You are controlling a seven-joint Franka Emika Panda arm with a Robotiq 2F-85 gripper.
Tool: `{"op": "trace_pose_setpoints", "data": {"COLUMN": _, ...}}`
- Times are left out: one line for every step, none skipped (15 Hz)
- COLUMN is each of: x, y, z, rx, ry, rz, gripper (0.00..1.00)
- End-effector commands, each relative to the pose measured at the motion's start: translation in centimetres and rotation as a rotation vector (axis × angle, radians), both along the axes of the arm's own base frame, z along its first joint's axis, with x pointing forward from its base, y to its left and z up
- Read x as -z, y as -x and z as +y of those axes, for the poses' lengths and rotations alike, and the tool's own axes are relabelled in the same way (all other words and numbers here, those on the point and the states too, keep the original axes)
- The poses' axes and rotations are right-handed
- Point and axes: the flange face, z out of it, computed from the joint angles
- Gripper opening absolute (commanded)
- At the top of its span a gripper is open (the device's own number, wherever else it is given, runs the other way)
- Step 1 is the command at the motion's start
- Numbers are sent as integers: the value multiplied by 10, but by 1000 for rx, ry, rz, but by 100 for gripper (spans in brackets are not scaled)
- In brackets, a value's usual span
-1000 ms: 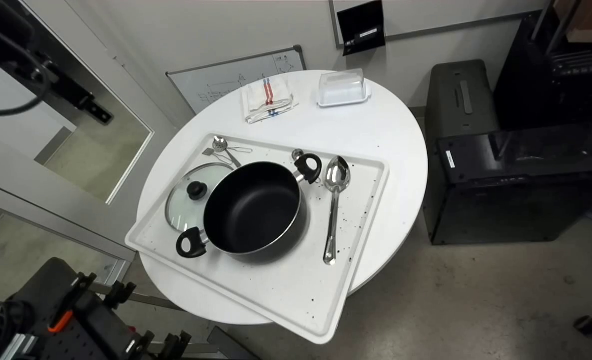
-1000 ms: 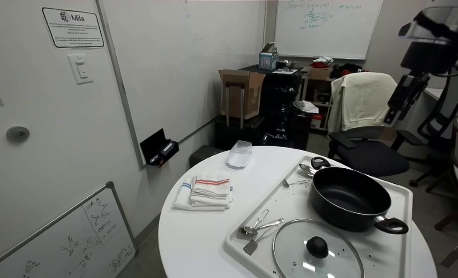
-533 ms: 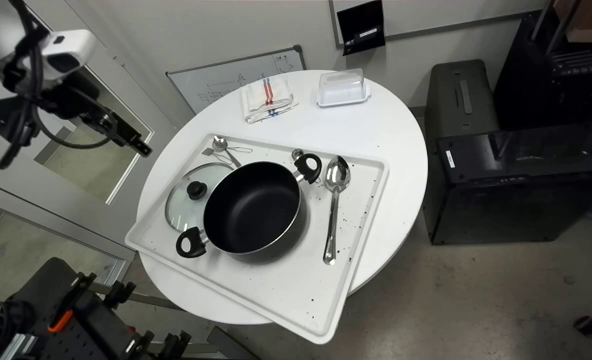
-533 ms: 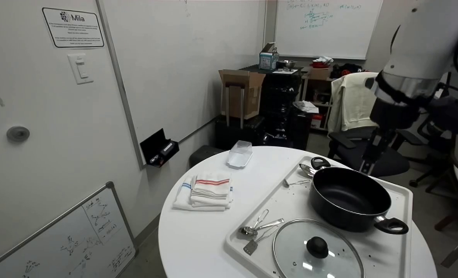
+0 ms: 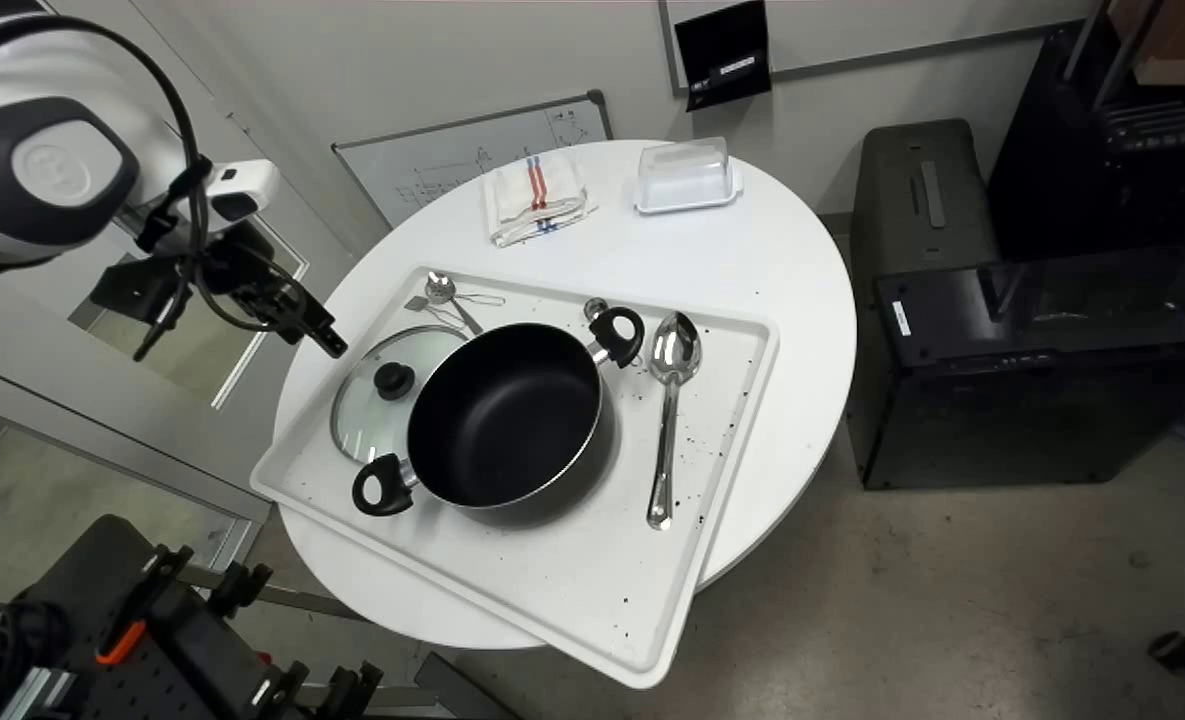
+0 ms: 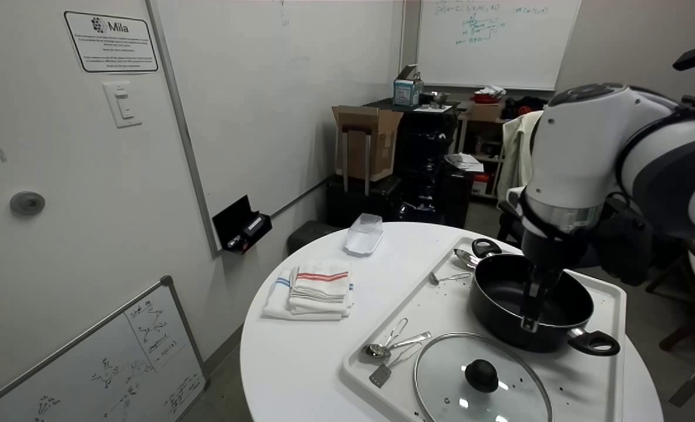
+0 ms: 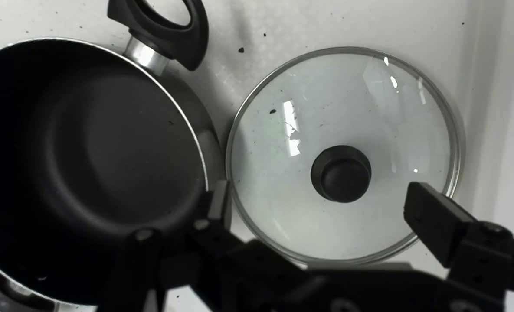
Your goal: Put the glass lid on the black pot
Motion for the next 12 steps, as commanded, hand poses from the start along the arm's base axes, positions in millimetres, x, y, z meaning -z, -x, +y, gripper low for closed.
{"op": "trace_pose_setpoints", "data": {"x": 41, "y": -15, "z": 19, "rx": -23, "ry": 40, "rz": 0, "gripper": 100}}
{"op": "trace_pose_setpoints", "data": {"x": 52, "y": -17, "z": 23, "rx": -31, "ry": 48, "rz": 7, "gripper": 100}}
{"op": "trace_pose_setpoints", "data": {"x": 62, "y": -18, "z": 27, "rx": -37, "ry": 53, "rz": 13, "gripper": 100}}
{"op": "trace_pose_setpoints", "data": {"x": 71, "y": -20, "z": 30, "rx": -41, "ry": 60, "rz": 18, "gripper": 100}}
{"op": "trace_pose_setpoints", "data": {"x": 80, "y": -22, "z": 33, "rx": -48, "ry": 67, "rz": 23, "gripper": 100}}
{"op": "trace_pose_setpoints", "data": {"x": 88, "y": -24, "z": 36, "rx": -55, "ry": 71, "rz": 29, "gripper": 100}}
{"op": "trace_pose_setpoints", "data": {"x": 96, "y": -26, "z": 39, "rx": -60, "ry": 75, "rz": 32, "gripper": 100}}
{"op": "trace_pose_setpoints", "data": {"x": 103, "y": -29, "z": 41, "rx": -62, "ry": 78, "rz": 36, "gripper": 100}}
{"op": "trace_pose_setpoints", "data": {"x": 108, "y": -31, "z": 43, "rx": -65, "ry": 80, "rz": 37, "gripper": 100}}
{"op": "trace_pose_setpoints", "data": {"x": 114, "y": -35, "z": 45, "rx": -65, "ry": 80, "rz": 36, "gripper": 100}}
{"op": "trace_pose_setpoints", "data": {"x": 119, "y": -38, "z": 46, "rx": -64, "ry": 81, "rz": 36, "gripper": 100}}
{"op": "trace_pose_setpoints", "data": {"x": 123, "y": -42, "z": 47, "rx": -61, "ry": 79, "rz": 35, "gripper": 100}}
